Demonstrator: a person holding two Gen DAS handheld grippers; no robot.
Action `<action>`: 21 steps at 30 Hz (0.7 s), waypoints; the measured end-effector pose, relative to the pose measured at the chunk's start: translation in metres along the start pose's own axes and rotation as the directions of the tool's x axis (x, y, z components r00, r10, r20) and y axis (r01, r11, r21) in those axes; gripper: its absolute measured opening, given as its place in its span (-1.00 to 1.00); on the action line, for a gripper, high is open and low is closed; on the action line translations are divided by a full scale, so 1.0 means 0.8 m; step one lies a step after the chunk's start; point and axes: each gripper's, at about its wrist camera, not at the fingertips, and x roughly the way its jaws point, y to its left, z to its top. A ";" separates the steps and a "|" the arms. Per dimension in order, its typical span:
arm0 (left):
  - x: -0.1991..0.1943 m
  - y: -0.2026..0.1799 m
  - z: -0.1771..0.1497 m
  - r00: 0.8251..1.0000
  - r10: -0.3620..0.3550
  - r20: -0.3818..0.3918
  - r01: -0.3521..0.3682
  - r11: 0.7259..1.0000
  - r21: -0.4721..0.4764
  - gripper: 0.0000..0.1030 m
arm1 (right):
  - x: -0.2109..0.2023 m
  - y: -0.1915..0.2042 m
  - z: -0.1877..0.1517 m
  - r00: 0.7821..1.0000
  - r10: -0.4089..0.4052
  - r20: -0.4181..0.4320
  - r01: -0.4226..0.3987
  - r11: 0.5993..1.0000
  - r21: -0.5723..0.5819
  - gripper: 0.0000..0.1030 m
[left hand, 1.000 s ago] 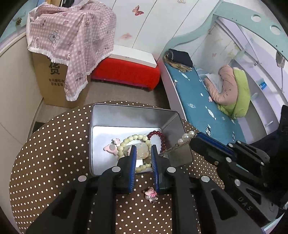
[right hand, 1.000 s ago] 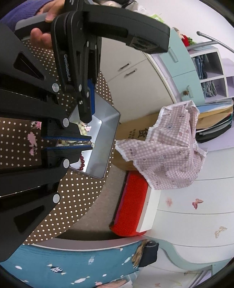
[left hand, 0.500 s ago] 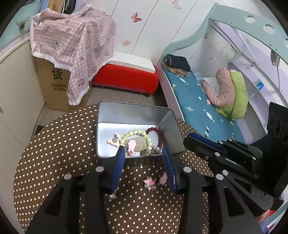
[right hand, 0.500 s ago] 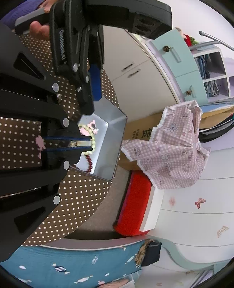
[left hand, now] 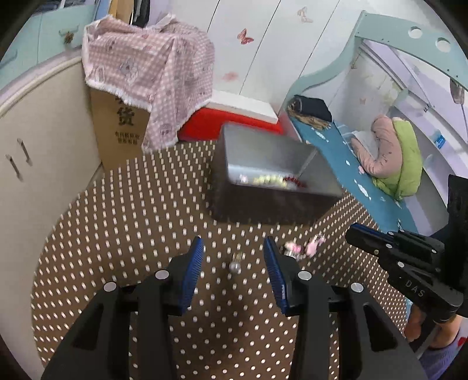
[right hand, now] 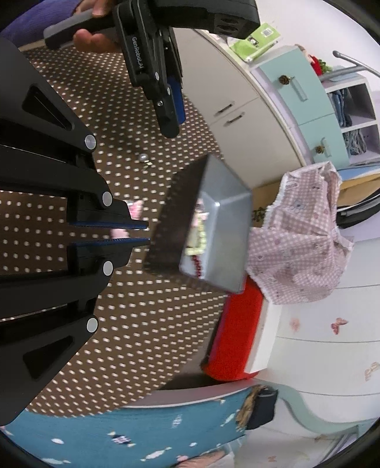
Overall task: Organize jewelry
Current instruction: 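Move both tools back to the charms beside the box, then grasp the pearl charm with the left tool while the right tool grasps a pink charm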
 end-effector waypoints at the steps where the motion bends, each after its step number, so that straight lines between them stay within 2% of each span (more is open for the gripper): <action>1: 0.004 0.001 -0.003 1.000 0.011 -0.005 -0.011 1.000 0.009 -0.21 | 0.004 0.000 -0.006 1.000 0.003 -0.009 -0.003 1.000 0.005 -0.74; 2: 0.008 0.000 -0.007 1.000 0.023 -0.009 -0.023 1.000 0.021 -0.21 | 0.007 0.000 -0.010 1.000 0.003 -0.018 -0.003 1.000 0.009 -0.63; 3: 0.013 -0.003 -0.012 0.999 0.041 -0.019 -0.040 0.998 0.043 -0.21 | 0.009 0.000 -0.014 1.000 0.001 -0.019 -0.001 1.000 0.013 -0.31; 4: 0.019 -0.006 -0.016 0.998 0.055 -0.027 -0.053 0.997 0.059 -0.21 | 0.010 0.000 -0.019 1.000 -0.001 -0.014 0.001 1.000 0.017 -0.22; 10: 0.040 -0.018 -0.029 0.993 0.113 -0.025 -0.109 0.987 0.119 -0.21 | 0.021 0.001 -0.039 1.000 -0.005 -0.031 0.005 1.000 0.021 -0.22; 17: 0.054 -0.025 -0.025 0.987 0.162 -0.018 -0.157 0.975 0.157 -0.25 | 0.033 0.003 -0.051 0.999 0.018 -0.037 -0.016 0.999 0.033 -0.22; 21: 0.057 -0.028 -0.023 0.980 0.199 -0.007 -0.195 0.964 0.182 -0.58 | 0.038 0.015 -0.051 0.999 0.034 -0.037 -0.034 0.999 0.015 -0.22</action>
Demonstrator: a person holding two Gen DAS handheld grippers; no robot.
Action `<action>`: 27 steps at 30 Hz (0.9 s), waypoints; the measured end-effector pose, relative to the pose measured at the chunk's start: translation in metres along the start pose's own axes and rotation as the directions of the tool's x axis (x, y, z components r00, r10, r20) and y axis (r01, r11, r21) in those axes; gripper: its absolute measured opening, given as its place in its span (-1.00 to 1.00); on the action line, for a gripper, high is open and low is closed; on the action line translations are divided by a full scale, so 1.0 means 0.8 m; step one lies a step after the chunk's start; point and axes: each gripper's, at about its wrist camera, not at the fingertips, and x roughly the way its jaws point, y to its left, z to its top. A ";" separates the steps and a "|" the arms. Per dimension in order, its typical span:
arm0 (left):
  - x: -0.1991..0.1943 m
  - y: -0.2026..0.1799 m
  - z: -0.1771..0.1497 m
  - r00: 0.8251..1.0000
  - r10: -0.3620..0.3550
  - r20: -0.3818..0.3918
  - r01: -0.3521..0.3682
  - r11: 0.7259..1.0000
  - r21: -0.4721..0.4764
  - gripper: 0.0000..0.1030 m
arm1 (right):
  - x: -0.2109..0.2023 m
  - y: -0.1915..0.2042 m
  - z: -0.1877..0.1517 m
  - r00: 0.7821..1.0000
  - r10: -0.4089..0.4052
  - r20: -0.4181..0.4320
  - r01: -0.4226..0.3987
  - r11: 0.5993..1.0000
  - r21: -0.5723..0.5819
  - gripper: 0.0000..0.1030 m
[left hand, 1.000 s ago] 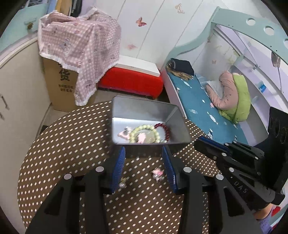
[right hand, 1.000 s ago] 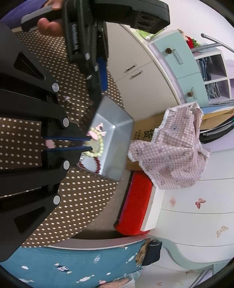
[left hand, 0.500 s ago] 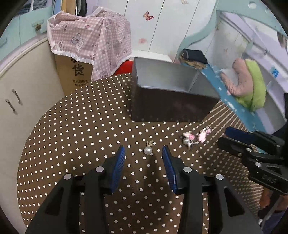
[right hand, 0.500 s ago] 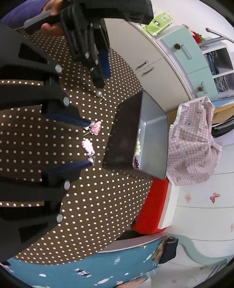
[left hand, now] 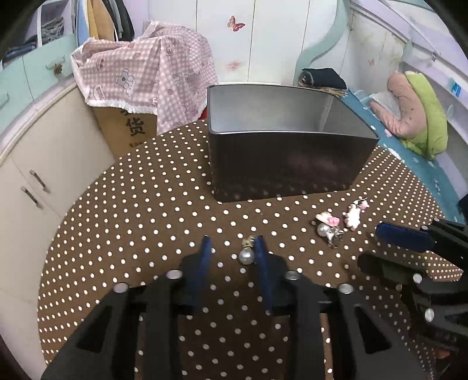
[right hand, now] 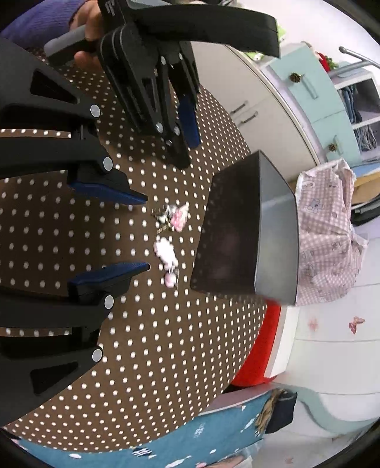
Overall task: Organize jewelry
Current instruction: 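Grasp the pearl charm with the left tool while the right tool grasps a pink charm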
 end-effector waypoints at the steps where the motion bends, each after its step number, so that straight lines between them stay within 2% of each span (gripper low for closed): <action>1: 0.001 0.001 0.002 1.000 0.000 0.001 0.000 1.000 -0.004 -0.68 | 0.001 0.002 0.000 1.000 0.003 -0.003 -0.003 1.000 -0.003 -0.22; 3: 0.002 0.005 0.003 1.000 0.000 0.004 0.000 1.000 -0.017 -0.82 | 0.003 0.007 0.001 1.000 0.010 0.000 -0.010 1.000 -0.005 -0.22; 9: -0.004 0.014 -0.003 0.999 -0.037 0.004 0.037 0.999 -0.040 -0.82 | 0.011 0.017 0.008 1.000 0.016 -0.005 -0.016 1.000 -0.005 -0.22; 14: -0.018 0.021 -0.010 0.999 -0.052 0.017 0.053 0.997 -0.064 -0.82 | 0.021 0.023 0.018 1.000 -0.011 -0.003 0.011 1.000 -0.011 -0.25; 15: -0.020 0.022 -0.012 0.998 -0.054 0.020 0.056 0.996 -0.066 -0.82 | 0.022 0.024 0.019 1.000 -0.013 -0.003 0.013 1.000 -0.011 -0.36; 21: -0.025 0.025 -0.016 0.997 -0.075 0.023 0.077 0.994 -0.079 -0.82 | 0.031 0.030 0.027 0.998 -0.060 0.002 0.060 0.998 -0.037 -0.71; 27: -0.028 0.022 -0.017 0.995 -0.092 0.027 0.094 0.993 -0.071 -0.82 | 0.024 0.025 0.028 0.998 -0.058 -0.002 0.058 0.998 -0.035 -0.74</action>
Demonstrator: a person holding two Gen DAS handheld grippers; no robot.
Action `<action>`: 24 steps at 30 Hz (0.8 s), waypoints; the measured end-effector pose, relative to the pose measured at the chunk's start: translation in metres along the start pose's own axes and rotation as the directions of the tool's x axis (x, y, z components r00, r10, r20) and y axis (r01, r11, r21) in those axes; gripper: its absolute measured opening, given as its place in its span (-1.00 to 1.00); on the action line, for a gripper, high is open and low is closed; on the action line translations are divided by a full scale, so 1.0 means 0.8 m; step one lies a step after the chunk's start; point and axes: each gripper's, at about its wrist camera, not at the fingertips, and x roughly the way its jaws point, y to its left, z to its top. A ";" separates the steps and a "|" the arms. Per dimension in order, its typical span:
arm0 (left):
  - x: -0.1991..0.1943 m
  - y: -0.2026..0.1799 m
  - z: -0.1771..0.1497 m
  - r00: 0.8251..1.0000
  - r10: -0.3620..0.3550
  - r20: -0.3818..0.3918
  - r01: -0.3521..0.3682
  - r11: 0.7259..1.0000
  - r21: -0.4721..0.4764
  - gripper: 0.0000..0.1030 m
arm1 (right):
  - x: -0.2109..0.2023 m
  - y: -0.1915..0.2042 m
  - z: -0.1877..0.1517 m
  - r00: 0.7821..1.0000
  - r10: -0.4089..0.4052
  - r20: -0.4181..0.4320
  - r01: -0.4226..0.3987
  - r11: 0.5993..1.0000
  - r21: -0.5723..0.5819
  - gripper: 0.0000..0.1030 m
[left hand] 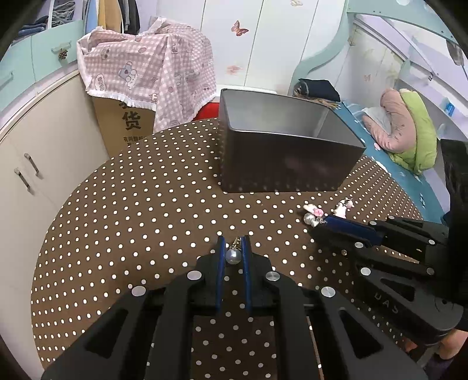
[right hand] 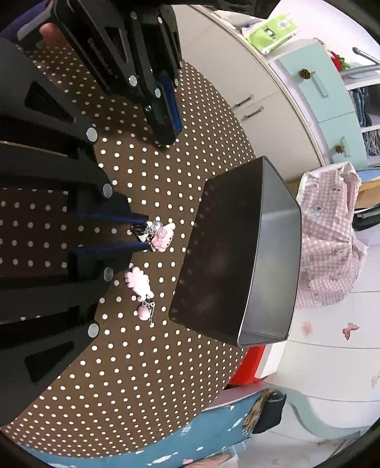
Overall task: Organize jewelry
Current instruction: 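Grasp the pearl charm with the left tool while the right tool grasps a pink charm, then carry both charms over the gray box and open both tools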
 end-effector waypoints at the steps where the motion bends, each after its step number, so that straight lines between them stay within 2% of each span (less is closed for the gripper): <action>1: -0.001 0.000 0.000 1.000 -0.003 0.000 0.003 1.000 -0.003 -0.82 | -0.005 0.000 -0.001 1.000 0.004 0.003 -0.004 1.000 -0.003 -0.74; 15: -0.025 -0.009 0.004 0.998 -0.062 0.026 0.061 0.998 0.006 -0.82 | -0.064 -0.026 -0.006 0.995 0.095 0.038 -0.097 0.995 0.039 -0.74; 24: -0.055 -0.025 0.030 0.989 -0.120 0.085 0.117 0.992 0.038 -0.82 | -0.109 -0.041 0.023 0.989 0.081 0.121 -0.086 0.996 0.030 -0.74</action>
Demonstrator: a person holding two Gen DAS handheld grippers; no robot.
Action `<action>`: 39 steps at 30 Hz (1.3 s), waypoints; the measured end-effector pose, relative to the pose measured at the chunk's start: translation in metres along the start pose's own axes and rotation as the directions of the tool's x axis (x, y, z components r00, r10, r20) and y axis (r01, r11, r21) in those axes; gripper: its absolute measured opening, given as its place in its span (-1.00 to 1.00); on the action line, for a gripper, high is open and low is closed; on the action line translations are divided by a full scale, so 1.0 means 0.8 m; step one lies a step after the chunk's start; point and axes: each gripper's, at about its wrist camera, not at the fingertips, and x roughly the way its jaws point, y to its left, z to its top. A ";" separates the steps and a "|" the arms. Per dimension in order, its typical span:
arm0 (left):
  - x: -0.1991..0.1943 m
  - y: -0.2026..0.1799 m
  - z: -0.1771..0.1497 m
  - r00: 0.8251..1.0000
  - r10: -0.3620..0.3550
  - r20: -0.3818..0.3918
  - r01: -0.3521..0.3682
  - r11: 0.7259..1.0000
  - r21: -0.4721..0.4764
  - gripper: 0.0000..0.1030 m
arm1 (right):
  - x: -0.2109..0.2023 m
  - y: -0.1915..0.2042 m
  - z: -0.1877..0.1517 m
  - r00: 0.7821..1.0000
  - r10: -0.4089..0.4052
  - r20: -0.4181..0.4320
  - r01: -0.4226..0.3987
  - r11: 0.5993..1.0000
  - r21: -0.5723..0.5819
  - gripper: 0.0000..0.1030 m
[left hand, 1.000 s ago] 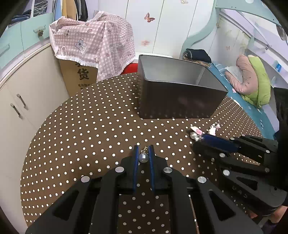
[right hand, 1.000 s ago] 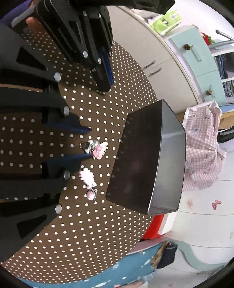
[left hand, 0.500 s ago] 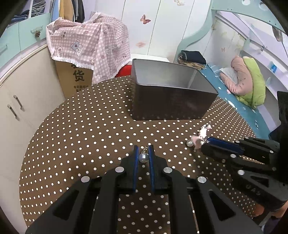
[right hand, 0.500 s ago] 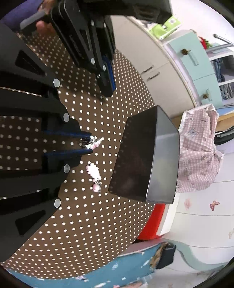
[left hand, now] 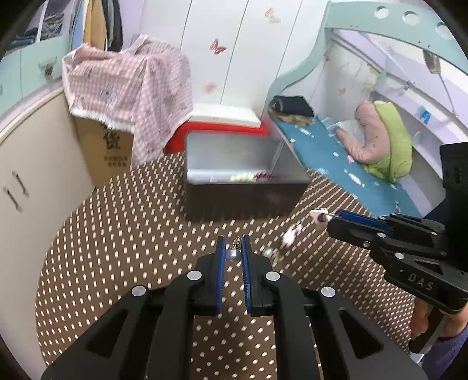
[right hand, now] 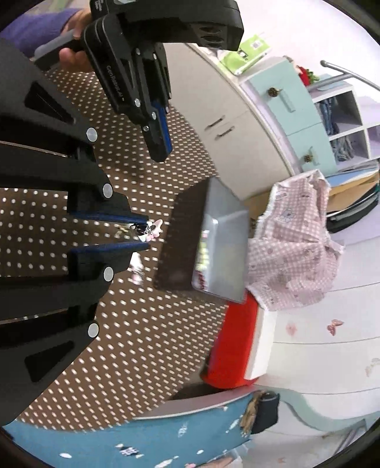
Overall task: Organize jewelry
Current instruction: 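Carry both charms over the gray box and open both tools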
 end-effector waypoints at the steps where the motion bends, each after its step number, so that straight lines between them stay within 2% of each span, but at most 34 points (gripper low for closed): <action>1: -0.004 -0.003 0.007 1.000 -0.006 0.012 0.006 1.000 0.008 -0.82 | -0.005 -0.001 0.008 1.000 -0.005 0.014 0.005 1.000 -0.004 -0.74; 5: -0.012 -0.007 0.042 0.998 -0.038 0.041 0.037 0.999 0.026 -0.82 | -0.014 -0.007 0.032 0.999 -0.010 0.045 0.010 1.000 -0.009 -0.74; 8: -0.007 -0.002 0.072 0.997 -0.073 0.038 0.073 0.997 0.004 -0.82 | -0.011 -0.013 0.053 0.998 -0.011 0.058 0.011 1.000 -0.008 -0.74; 10: 0.001 0.003 0.089 0.995 -0.093 0.026 0.093 0.996 -0.016 -0.82 | -0.008 -0.016 0.065 0.998 -0.014 0.058 0.014 1.000 -0.009 -0.74; 16: 0.039 0.014 0.125 0.994 -0.099 -0.051 0.093 0.990 -0.102 -0.82 | 0.016 -0.022 0.090 0.999 -0.016 0.036 0.016 1.000 -0.015 -0.74; 20: 0.066 0.016 0.127 0.988 -0.122 -0.099 0.107 0.984 -0.145 -0.82 | 0.037 -0.024 0.091 1.000 -0.019 0.008 0.019 1.000 -0.018 -0.74; 27: 0.091 0.017 0.116 0.982 -0.119 -0.146 0.096 0.983 -0.154 -0.81 | 0.060 -0.028 0.086 1.000 -0.018 -0.025 0.017 1.000 -0.014 -0.74; 39: 0.092 0.020 0.106 0.982 -0.112 -0.154 0.086 0.983 -0.163 -0.80 | 0.076 -0.031 0.080 0.999 -0.017 -0.050 0.017 1.000 -0.004 -0.74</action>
